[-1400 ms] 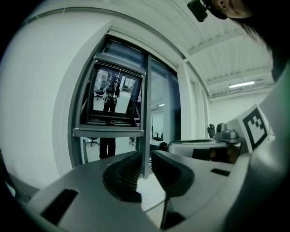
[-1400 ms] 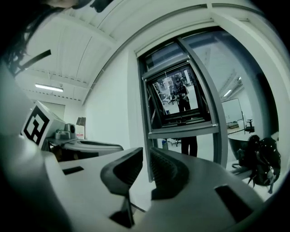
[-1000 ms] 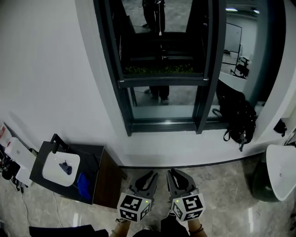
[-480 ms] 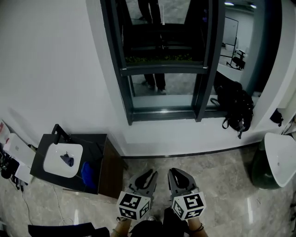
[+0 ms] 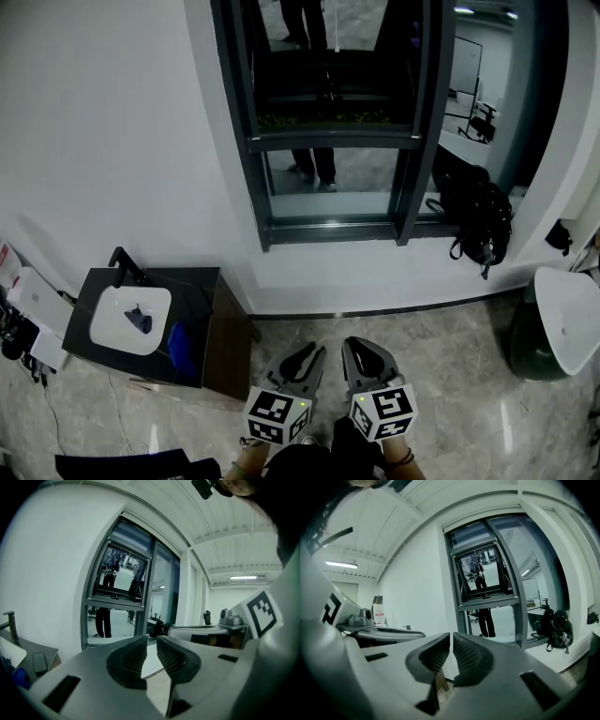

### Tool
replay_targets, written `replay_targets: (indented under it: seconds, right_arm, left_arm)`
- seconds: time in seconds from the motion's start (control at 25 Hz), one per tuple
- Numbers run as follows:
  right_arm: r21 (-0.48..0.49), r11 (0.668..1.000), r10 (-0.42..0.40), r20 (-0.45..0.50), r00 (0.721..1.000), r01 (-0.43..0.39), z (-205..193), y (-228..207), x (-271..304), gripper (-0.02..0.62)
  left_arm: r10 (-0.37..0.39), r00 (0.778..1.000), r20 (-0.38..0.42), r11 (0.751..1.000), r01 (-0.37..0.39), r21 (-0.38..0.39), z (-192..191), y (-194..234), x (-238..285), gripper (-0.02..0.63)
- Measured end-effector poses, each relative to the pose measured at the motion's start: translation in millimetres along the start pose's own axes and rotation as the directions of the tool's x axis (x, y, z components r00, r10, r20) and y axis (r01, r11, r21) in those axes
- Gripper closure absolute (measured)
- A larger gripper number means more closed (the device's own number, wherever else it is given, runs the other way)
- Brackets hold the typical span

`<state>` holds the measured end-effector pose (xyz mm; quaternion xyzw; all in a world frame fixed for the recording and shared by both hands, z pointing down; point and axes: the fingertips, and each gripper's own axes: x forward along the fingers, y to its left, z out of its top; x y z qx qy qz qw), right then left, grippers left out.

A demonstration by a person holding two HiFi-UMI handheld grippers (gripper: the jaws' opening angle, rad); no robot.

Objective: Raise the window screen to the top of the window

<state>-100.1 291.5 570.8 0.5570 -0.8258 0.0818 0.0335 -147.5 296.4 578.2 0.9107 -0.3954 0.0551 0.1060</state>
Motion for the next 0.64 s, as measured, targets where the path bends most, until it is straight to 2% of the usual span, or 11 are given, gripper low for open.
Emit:
replay_targets:
  seconds: [0.64]
  right_arm:
    - [-0.018, 1.0, -0.003, 0.002, 1.0, 0.003, 2.1, -7.2, -10.3, 0.57]
  left_arm:
    - [0.005, 1.0, 0.02, 1.0, -0.005, 0.008, 5.2, -12.8, 3.6, 0.541]
